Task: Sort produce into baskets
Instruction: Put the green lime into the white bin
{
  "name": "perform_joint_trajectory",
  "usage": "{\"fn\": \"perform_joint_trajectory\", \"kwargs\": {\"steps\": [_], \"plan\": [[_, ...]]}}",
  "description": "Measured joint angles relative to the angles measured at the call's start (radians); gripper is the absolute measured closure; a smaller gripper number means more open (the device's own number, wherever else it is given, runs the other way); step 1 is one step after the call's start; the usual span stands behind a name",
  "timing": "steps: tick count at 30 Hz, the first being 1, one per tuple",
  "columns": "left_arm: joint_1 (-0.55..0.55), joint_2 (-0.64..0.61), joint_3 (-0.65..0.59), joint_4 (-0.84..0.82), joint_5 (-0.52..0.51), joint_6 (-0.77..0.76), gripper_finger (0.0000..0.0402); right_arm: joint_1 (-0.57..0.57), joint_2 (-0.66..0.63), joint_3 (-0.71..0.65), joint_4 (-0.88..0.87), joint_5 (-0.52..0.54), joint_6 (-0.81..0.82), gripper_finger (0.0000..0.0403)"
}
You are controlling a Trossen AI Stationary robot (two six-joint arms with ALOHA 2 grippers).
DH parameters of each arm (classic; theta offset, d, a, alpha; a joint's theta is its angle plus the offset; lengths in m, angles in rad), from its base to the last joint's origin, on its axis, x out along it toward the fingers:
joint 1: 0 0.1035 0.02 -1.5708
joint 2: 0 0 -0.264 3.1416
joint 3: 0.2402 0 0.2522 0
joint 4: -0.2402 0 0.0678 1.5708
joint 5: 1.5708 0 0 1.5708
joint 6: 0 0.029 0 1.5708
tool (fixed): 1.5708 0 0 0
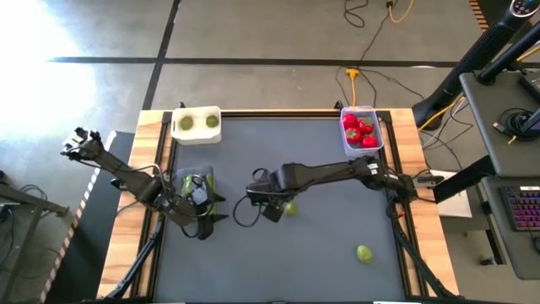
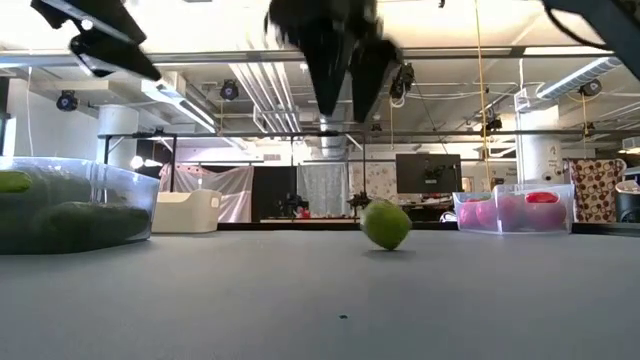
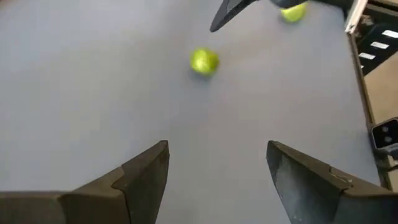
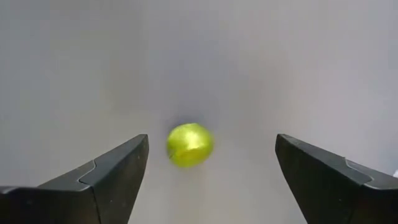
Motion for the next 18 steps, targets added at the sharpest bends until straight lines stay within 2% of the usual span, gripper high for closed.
{"fn": "perform_joint_trajectory", "kwargs": {"steps": [3, 10, 14, 18], "plan": [[0.013, 0.025, 0.0, 0.094, -0.007, 0.117, 0.0148, 0.037, -0.038, 0.0, -0.015, 0.046, 0.101, 0.0058], [0.041, 0.1, 0.005, 0.356, -0.025, 0.468, 0.0148, 0.139, -0.066, -0.001, -0.016, 0.053, 0.328, 0.0058], [0.051, 0.151, 0.007, 0.424, -0.025, 0.508, 0.0152, 0.207, -0.072, -0.001, -0.016, 0.039, 0.449, 0.0058], [0.096, 0.215, 0.007, 0.413, -0.033, 0.541, 0.0152, 0.282, -0.08, -0.002, -0.015, 0.046, 0.624, 0.006]]}}
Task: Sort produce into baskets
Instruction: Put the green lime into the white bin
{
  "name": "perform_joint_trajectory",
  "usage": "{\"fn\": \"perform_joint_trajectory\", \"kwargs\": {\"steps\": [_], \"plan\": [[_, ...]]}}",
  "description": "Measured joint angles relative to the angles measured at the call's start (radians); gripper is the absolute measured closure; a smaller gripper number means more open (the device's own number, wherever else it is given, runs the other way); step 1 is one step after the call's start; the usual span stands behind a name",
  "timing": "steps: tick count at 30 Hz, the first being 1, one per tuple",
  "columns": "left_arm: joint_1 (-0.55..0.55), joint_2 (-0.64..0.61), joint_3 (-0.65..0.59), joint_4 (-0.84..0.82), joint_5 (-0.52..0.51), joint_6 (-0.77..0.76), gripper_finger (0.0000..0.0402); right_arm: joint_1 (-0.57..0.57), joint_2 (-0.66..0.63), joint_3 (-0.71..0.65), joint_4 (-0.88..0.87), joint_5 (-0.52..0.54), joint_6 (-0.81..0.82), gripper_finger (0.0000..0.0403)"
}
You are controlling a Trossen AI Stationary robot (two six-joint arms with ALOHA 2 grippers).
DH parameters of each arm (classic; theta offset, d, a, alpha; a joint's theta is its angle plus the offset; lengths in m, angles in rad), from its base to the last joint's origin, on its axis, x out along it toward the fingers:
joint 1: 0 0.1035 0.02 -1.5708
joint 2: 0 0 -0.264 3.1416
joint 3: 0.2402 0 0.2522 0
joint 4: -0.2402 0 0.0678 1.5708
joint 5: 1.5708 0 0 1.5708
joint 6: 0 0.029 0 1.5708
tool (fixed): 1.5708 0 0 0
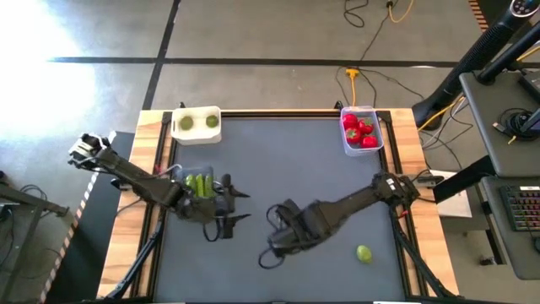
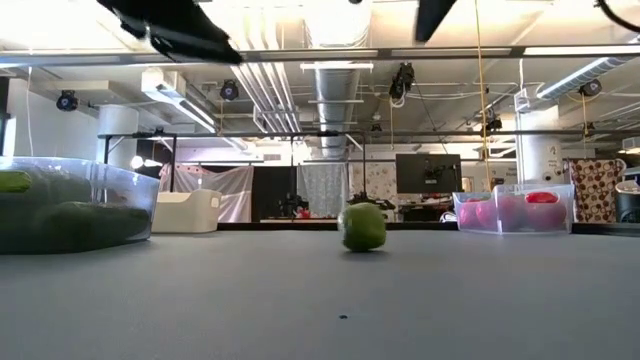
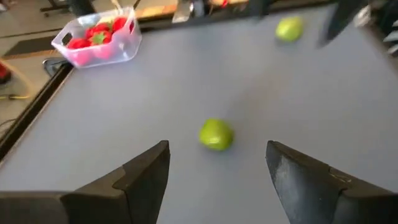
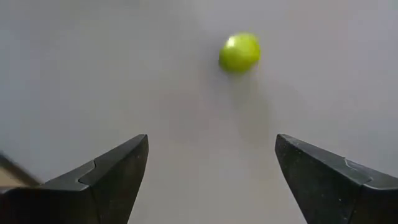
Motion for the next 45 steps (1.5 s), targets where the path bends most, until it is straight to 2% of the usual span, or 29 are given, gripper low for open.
{"fn": "perform_joint_trajectory", "kwargs": {"steps": [3, 7, 11, 15, 22, 27, 30, 35, 40, 45], "plan": [[0.042, 0.072, 0.0, 0.013, 0.015, 0.017, 0.0152, 0.055, -0.004, 0.0, -0.001, 0.001, 0.098, 0.0066], [0.109, 0.171, 0.016, 0.083, 0.138, -0.009, 0.0152, 0.119, 0.002, -0.005, -0.001, -0.001, 0.201, 0.0074], [0.137, 0.261, 0.018, 0.21, 0.203, 0.007, 0.015, 0.162, 0.003, -0.026, 0.0, 0.01, 0.325, 0.0078], [0.171, 0.323, 0.026, 0.293, 0.294, 0.02, 0.0133, 0.192, 0.004, -0.054, -0.001, 0.048, 0.439, 0.0078], [0.213, 0.45, 0.075, 0.316, 0.316, 0.107, 0.0082, 0.205, 0.004, -0.084, -0.001, 0.052, 0.477, 0.0078], [0.235, 0.583, 0.174, 0.328, 0.397, 0.179, 0.0073, 0.197, 0.004, -0.106, -0.001, 0.054, 0.464, 0.0078], [0.246, 0.656, 0.246, 0.308, 0.379, 0.193, 0.0077, 0.19, 0.004, -0.116, -0.001, 0.054, 0.457, 0.0078], [0.258, 0.727, 0.335, 0.212, 0.234, 0.193, 0.0089, 0.186, 0.004, -0.116, 0.0, 0.055, 0.448, 0.0078], [0.259, 0.745, 0.346, 0.197, 0.296, 0.189, 0.0091, 0.185, 0.004, -0.116, -0.001, 0.054, 0.444, 0.0078], [0.267, 0.746, 0.326, 0.212, 0.298, 0.129, 0.0091, 0.175, 0.004, -0.116, 0.0, 0.081, 0.423, 0.0078]]}}
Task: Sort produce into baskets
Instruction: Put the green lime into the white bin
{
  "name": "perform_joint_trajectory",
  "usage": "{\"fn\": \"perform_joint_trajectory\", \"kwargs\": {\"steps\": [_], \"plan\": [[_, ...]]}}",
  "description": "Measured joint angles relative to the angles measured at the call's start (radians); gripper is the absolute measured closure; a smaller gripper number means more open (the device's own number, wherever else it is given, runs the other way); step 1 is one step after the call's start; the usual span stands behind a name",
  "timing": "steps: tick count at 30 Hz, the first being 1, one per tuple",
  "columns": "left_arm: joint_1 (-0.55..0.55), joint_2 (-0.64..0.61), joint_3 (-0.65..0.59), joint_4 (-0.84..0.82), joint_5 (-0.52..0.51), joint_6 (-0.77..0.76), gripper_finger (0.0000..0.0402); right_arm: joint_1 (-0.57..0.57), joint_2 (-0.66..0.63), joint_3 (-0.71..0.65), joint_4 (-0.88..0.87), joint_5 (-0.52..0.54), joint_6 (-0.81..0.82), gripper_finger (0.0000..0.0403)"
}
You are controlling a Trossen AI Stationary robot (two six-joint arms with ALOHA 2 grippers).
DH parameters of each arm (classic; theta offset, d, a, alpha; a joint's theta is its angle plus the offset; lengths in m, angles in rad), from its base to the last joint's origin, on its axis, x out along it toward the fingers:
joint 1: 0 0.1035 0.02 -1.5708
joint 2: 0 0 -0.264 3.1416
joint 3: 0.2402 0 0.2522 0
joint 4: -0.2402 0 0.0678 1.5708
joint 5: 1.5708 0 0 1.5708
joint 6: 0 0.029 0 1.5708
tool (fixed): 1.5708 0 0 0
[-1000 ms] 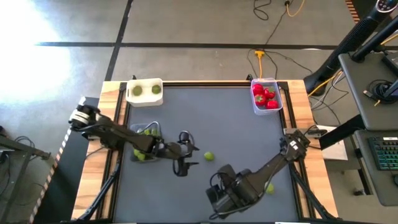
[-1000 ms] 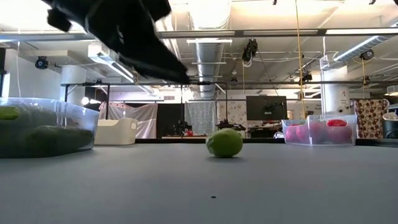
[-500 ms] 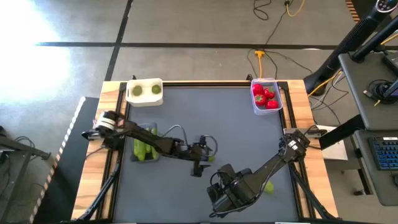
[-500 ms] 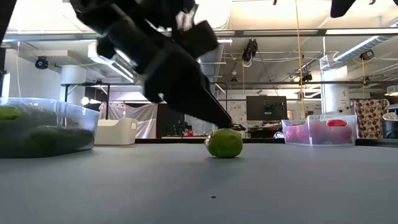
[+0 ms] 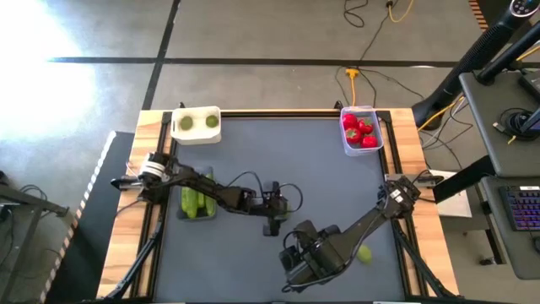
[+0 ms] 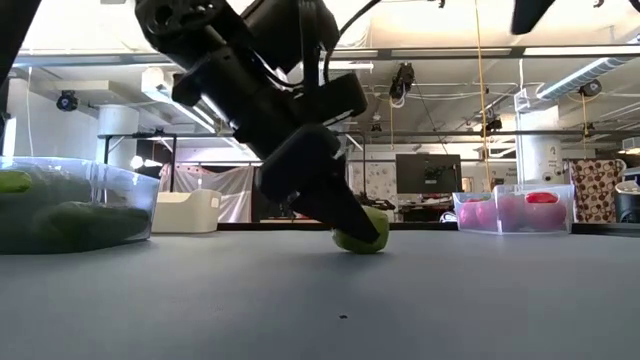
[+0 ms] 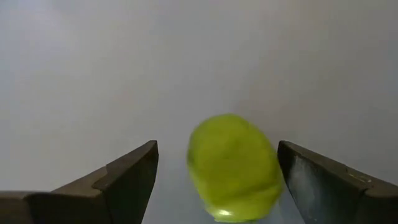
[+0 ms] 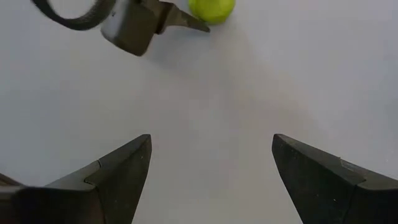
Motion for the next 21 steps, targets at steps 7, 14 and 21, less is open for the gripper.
{"fn": "perform_joint_trajectory", "kwargs": {"steps": [7, 14, 21], "plan": [[0.019, 0.0, -0.011, -0.007, 0.0, -0.03, 0.0091, -0.026, 0.0, 0.0, -0.001, 0.006, -0.042, 0.0078], [0.022, 0.0, -0.015, -0.024, 0.019, -0.094, 0.0126, -0.04, 0.0, 0.0, -0.001, 0.006, -0.059, 0.0078], [0.023, -0.002, -0.016, -0.025, 0.087, -0.102, 0.0254, -0.054, 0.0, 0.0, 0.0, 0.008, -0.086, 0.0078]]}}
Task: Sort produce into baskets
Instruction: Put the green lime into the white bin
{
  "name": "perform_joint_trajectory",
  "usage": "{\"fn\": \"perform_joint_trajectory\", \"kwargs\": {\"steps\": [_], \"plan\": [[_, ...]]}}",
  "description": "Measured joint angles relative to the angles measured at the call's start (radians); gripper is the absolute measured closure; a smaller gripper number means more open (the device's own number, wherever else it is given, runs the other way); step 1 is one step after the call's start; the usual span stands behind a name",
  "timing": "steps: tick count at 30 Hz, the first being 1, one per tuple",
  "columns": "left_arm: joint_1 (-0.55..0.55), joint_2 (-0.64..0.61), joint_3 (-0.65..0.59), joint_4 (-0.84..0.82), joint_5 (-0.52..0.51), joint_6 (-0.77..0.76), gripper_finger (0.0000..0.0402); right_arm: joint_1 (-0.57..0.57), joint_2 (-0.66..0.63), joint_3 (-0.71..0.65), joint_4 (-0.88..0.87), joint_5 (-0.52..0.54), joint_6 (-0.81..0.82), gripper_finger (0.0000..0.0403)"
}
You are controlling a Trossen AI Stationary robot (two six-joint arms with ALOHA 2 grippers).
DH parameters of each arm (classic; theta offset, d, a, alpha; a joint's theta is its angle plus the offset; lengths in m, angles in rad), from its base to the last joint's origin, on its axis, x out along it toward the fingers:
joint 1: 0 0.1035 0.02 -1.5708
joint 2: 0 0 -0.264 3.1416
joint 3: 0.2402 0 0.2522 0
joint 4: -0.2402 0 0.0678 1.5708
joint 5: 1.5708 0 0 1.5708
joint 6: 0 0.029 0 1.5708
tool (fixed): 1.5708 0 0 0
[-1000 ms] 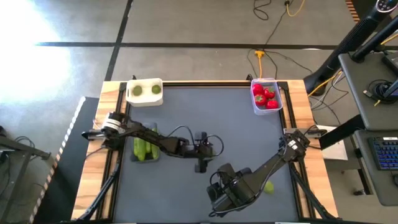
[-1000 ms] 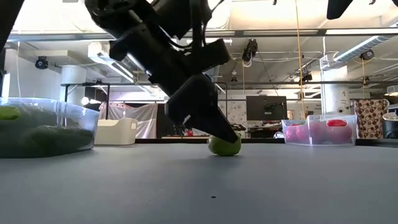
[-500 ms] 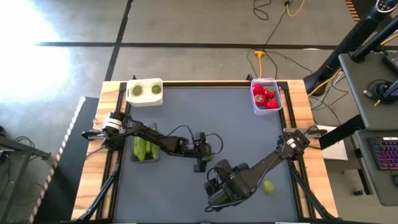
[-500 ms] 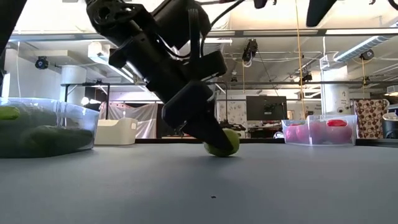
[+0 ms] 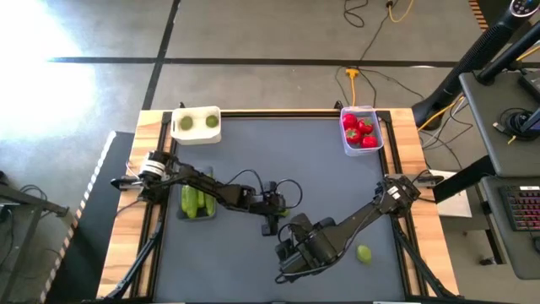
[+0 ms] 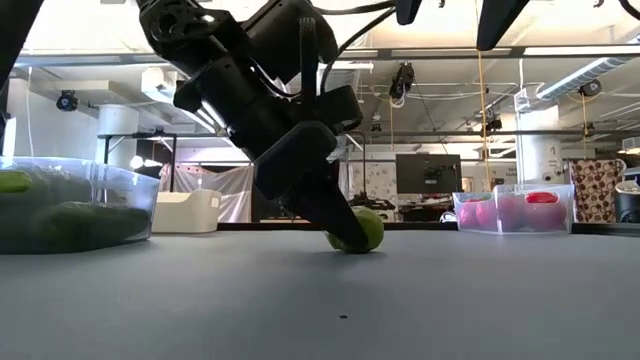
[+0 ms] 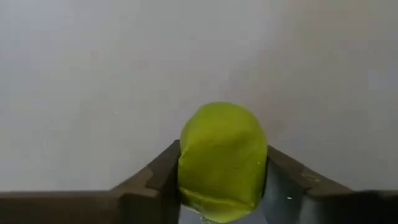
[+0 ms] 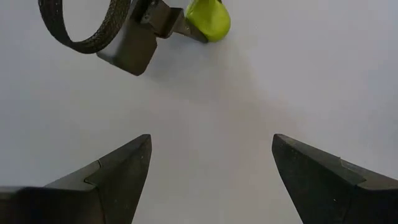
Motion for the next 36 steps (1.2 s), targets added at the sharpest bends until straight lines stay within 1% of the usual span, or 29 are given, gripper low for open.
{"fn": "perform_joint_trajectory", "kwargs": {"steps": [1, 4, 6, 8, 11, 14, 17, 19, 21, 26, 30, 31, 33, 36], "plan": [[0.0, -0.005, -0.004, -0.001, 0.002, 0.0, 0.0265, -0.003, 0.0, 0.0, 0.0, 0.0, -0.01, 0.0078], [0.007, -0.04, -0.012, -0.032, 0.004, 0.003, 0.0268, -0.016, 0.0, 0.0, 0.0, 0.015, -0.035, 0.0078], [0.021, -0.089, -0.012, -0.095, -0.001, 0.02, 0.0267, -0.026, 0.0, 0.0, 0.0, 0.043, -0.058, 0.0078], [0.042, -0.146, -0.012, -0.175, -0.036, 0.036, 0.026, -0.04, -0.001, 0.0, 0.0, 0.066, -0.096, 0.0078], [0.08, -0.241, -0.016, -0.314, -0.138, 0.047, 0.0251, -0.07, -0.002, 0.0, 0.0, 0.077, -0.154, 0.0078], [0.121, -0.349, -0.04, -0.416, -0.308, 0.071, 0.0256, -0.102, -0.002, 0.0, 0.002, 0.093, -0.211, 0.0078], [0.174, -0.458, -0.115, -0.479, -0.469, 0.082, 0.0262, -0.128, -0.002, 0.0, 0.008, 0.097, -0.255, 0.0078], [0.224, -0.539, -0.18, -0.489, -0.532, 0.079, 0.0261, -0.137, -0.002, 0.0, 0.009, 0.097, -0.274, 0.0078], [0.29, -0.62, -0.249, -0.491, -0.563, 0.071, 0.0259, -0.14, -0.002, 0.0, 0.011, 0.097, -0.286, 0.0078], [0.513, -0.787, -0.385, -0.486, -0.593, -0.04, 0.0258, -0.141, -0.002, 0.0, 0.011, 0.123, -0.3, 0.0078], [0.699, -0.858, -0.436, -0.449, -0.589, -0.095, 0.0258, -0.143, -0.002, 0.0, 0.01, 0.147, -0.301, 0.0078], [0.746, -0.865, -0.442, -0.429, -0.568, -0.095, 0.0258, -0.144, -0.002, -0.001, 0.011, 0.147, -0.303, 0.0078], [0.832, -0.863, -0.45, -0.399, -0.492, -0.097, 0.0258, -0.145, -0.002, -0.001, 0.011, 0.147, -0.303, 0.0078], [0.937, -0.818, -0.455, -0.36, -0.372, -0.099, 0.0258, -0.146, -0.002, -0.001, 0.013, 0.147, -0.298, 0.0078]]}}
